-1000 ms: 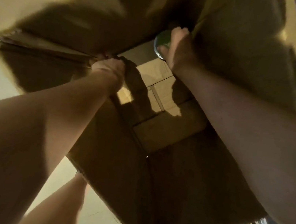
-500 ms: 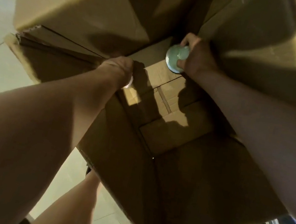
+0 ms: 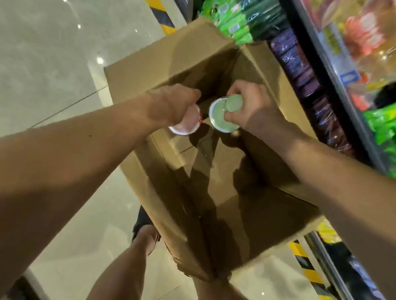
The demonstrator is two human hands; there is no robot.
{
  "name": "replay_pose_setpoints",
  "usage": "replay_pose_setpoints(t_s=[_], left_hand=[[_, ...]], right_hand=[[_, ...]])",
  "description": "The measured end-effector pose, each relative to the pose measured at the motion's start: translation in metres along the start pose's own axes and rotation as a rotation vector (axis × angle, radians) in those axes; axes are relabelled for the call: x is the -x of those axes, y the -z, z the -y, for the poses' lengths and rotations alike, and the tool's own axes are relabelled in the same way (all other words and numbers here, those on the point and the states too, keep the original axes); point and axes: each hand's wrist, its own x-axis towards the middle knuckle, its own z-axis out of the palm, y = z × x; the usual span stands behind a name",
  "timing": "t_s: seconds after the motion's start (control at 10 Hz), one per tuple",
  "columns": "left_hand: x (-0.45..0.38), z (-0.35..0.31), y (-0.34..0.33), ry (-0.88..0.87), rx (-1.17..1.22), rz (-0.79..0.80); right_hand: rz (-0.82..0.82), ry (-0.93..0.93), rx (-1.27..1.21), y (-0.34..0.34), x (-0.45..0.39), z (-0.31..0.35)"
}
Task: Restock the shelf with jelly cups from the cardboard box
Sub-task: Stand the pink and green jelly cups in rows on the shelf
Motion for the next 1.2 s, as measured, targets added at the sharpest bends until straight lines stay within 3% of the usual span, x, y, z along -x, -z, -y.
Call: replay_pose_setpoints(t_s=[0.3,0.4,0.6,0.7,0.9,1.2], left_hand=[[0.151,-0.028,0.173,-0.079,0.004,-0.107],[0.200,-0.041,0.231,-0.107,-0.025,-0.118],[0.302,-0.082,0.344,-0.138,-0.203,-0.052],[0.349,-0.095,0.396,-0.179,-0.213,-0.034],[0.439,-0.124,0.521,-0.221,-0.235,-0.233],[0.539,-0.195,0.657,-0.392,-0.438,-0.386]], right_hand=[[-0.022,0.233,0.113,0.157,0.107,0.119],[-0.005,0.226,0.151,0.212,0.140,0.158],[-0.010,0.283,0.189,0.328,0.217,0.235],[-0.097,0.327,0.132,0.397,0.258,0.268],[-0.215,0.394,0.191,0.528,0.355,0.332],[-0.537,0.386,0.114,0.654,0.462,0.369]])
